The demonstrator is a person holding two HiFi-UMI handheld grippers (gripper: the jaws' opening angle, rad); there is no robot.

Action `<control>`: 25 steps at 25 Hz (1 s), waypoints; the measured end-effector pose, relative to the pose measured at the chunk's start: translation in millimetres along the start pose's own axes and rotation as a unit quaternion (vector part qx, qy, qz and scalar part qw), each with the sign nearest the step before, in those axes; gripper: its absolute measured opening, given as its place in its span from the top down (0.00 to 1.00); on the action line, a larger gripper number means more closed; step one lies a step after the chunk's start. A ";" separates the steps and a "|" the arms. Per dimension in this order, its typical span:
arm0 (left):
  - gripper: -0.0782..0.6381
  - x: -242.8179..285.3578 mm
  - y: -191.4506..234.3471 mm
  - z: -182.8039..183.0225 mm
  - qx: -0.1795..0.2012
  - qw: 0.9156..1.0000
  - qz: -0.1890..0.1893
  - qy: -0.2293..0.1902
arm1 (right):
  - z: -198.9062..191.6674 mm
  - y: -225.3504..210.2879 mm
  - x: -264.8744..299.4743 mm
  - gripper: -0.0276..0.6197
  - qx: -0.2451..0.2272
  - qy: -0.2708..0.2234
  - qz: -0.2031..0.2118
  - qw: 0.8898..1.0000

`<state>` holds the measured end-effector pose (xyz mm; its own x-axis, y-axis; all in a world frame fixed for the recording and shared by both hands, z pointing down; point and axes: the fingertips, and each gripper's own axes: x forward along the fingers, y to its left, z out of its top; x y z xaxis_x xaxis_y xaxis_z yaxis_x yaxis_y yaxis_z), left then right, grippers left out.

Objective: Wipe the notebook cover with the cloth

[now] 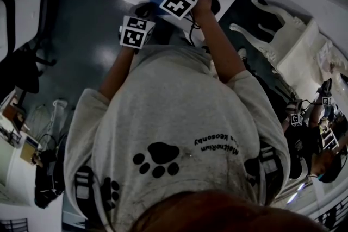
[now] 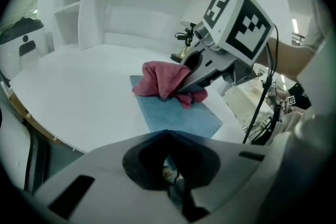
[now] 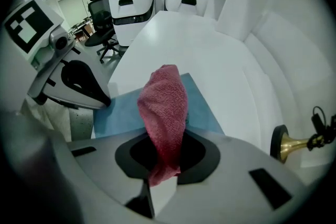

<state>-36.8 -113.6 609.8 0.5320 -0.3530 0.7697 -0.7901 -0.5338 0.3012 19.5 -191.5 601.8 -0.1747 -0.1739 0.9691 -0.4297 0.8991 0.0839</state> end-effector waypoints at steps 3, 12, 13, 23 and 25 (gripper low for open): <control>0.88 -0.7 0.8 -0.9 0.001 1.000 0.002 0.000 | -12.1 -3.0 -1.9 0.85 0.010 0.007 -0.003 1.000; 0.88 2.2 1.8 -1.5 0.003 1.000 0.007 -0.001 | -52.7 -16.5 -6.6 0.85 0.046 0.026 -0.016 0.998; 0.88 2.5 1.5 -2.0 0.003 1.000 0.007 -0.001 | -56.6 -17.3 -6.8 0.85 0.050 0.028 -0.017 0.998; 0.88 2.9 1.7 -15.6 0.011 1.000 0.011 0.003 | -91.1 -24.4 -11.1 0.85 0.099 0.044 -0.034 0.993; 0.88 -1.3 -0.3 -15.7 0.011 1.000 0.011 0.002 | -94.7 -24.5 -17.6 0.85 0.109 0.040 -0.044 0.992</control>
<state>-42.1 -100.9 617.5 0.5133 -0.3622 0.7780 -0.7948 -0.5427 0.2717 116.9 -172.4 604.6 -0.0606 -0.2075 0.9764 -0.6236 0.7716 0.1253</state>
